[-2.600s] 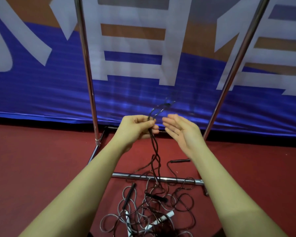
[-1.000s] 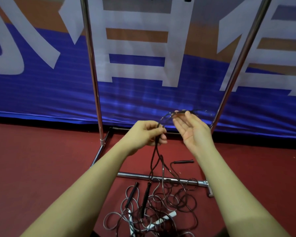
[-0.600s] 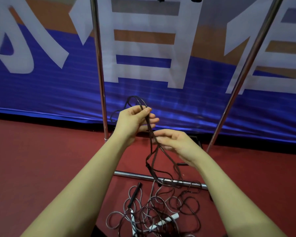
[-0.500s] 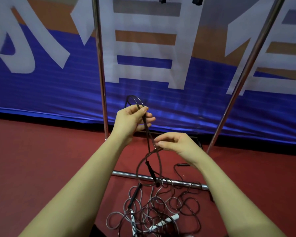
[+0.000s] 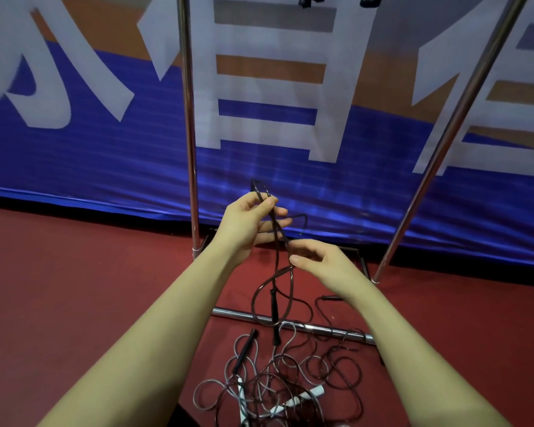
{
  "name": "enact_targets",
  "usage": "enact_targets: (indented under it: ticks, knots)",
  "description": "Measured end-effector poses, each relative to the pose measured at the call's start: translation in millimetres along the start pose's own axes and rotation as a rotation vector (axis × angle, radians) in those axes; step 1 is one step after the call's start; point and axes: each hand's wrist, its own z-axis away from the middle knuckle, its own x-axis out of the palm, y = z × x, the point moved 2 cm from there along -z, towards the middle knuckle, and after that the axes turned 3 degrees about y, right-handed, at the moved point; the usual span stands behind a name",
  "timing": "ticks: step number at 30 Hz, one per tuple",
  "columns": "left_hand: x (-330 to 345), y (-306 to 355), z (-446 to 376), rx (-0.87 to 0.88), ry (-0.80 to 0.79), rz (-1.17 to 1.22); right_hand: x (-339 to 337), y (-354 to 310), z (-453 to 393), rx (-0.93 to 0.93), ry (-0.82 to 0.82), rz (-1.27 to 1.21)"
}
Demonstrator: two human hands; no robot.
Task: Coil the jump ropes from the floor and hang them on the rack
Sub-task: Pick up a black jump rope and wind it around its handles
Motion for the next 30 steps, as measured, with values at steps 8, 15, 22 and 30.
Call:
enact_targets:
  ticks: [8, 15, 22, 30]
  knots:
    - [4.0, 7.1, -1.7, 0.043, 0.026, 0.154, 9.4, -6.3, 2.4, 0.007, -0.181, -0.188]
    - [2.6, -1.0, -5.1, -0.12, 0.001, -0.113, 5.6, -6.1, 0.4, 0.125, 0.053, -0.451]
    - [9.4, -19.2, 5.0, 0.037, -0.143, -0.629, -13.9, -5.0, -1.9, 0.115, 0.322, -0.598]
    - [6.4, -31.9, 0.9, 0.019, -0.136, -0.49, -25.4, -4.3, -1.8, 0.07, 0.461, -0.637]
